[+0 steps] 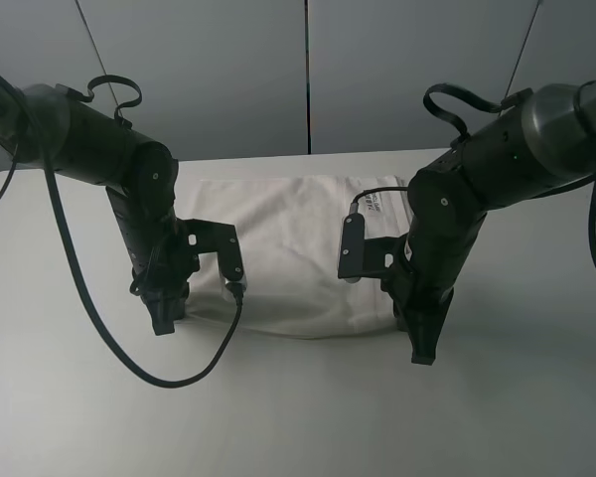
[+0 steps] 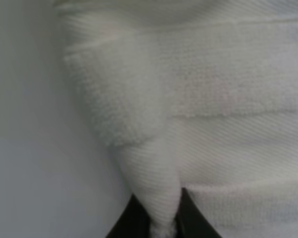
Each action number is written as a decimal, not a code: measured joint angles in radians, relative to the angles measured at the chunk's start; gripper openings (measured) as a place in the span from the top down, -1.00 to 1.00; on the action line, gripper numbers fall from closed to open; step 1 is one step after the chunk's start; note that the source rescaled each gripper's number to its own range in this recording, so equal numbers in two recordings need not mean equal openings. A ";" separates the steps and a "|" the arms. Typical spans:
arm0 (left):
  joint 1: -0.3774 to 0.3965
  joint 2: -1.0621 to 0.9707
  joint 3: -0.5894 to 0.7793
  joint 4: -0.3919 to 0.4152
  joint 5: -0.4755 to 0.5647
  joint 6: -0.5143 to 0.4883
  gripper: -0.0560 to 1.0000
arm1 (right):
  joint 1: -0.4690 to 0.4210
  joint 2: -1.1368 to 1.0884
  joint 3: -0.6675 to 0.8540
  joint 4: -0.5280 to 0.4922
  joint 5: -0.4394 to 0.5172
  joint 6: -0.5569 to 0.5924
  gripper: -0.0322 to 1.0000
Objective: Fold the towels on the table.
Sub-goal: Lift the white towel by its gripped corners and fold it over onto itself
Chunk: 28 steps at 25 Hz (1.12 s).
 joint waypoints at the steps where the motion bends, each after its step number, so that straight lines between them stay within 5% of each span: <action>1: 0.000 0.000 0.000 0.000 0.000 0.000 0.89 | 0.000 0.000 0.000 0.002 0.005 0.002 0.83; 28: 0.000 -0.192 0.019 -0.033 0.127 -0.002 0.89 | 0.001 -0.247 0.004 0.102 0.191 0.000 0.83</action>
